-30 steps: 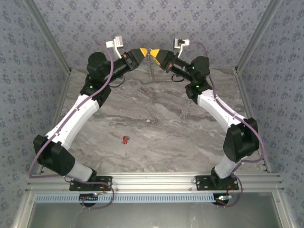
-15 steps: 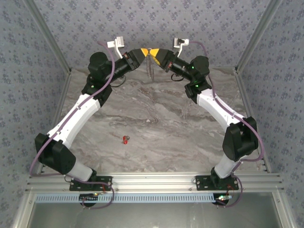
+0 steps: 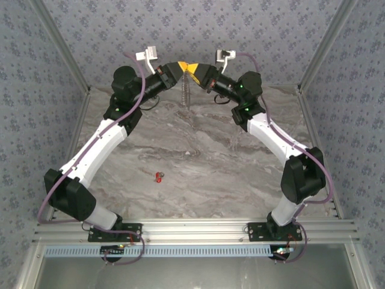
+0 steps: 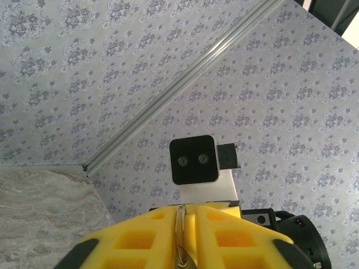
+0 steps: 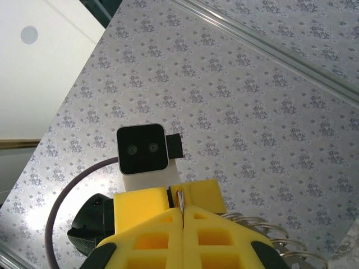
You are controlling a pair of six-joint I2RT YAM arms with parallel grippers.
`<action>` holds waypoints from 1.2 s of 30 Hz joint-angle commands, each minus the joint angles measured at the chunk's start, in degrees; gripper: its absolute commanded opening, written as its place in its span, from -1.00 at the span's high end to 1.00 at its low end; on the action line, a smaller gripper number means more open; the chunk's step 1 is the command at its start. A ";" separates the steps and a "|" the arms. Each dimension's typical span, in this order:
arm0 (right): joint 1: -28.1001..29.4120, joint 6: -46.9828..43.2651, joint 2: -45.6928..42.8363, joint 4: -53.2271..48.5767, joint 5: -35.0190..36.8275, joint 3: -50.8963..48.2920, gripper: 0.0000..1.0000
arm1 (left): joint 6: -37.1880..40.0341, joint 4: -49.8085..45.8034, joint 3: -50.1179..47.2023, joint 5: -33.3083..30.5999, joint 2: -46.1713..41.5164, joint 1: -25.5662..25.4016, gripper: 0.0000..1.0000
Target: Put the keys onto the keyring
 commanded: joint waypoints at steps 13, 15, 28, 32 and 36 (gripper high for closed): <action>-11.66 -0.25 -7.76 -3.06 -5.84 -3.42 0.35 | 5.29 -1.49 3.77 9.11 -0.32 0.64 1.00; -13.30 -1.30 -8.92 -5.24 -8.22 -3.09 0.30 | 8.27 -4.50 6.20 12.08 0.25 0.87 1.00; -9.96 -6.94 -8.11 -11.25 -16.66 5.28 0.14 | 15.86 -17.46 23.61 27.88 8.29 2.84 1.00; -8.55 -9.42 -7.95 -14.21 -16.50 6.88 0.14 | 16.85 -19.53 26.06 29.81 9.50 2.85 1.00; -7.87 -9.82 -7.30 -14.51 -15.97 7.54 0.19 | 17.53 -20.61 27.05 30.18 9.91 2.86 1.00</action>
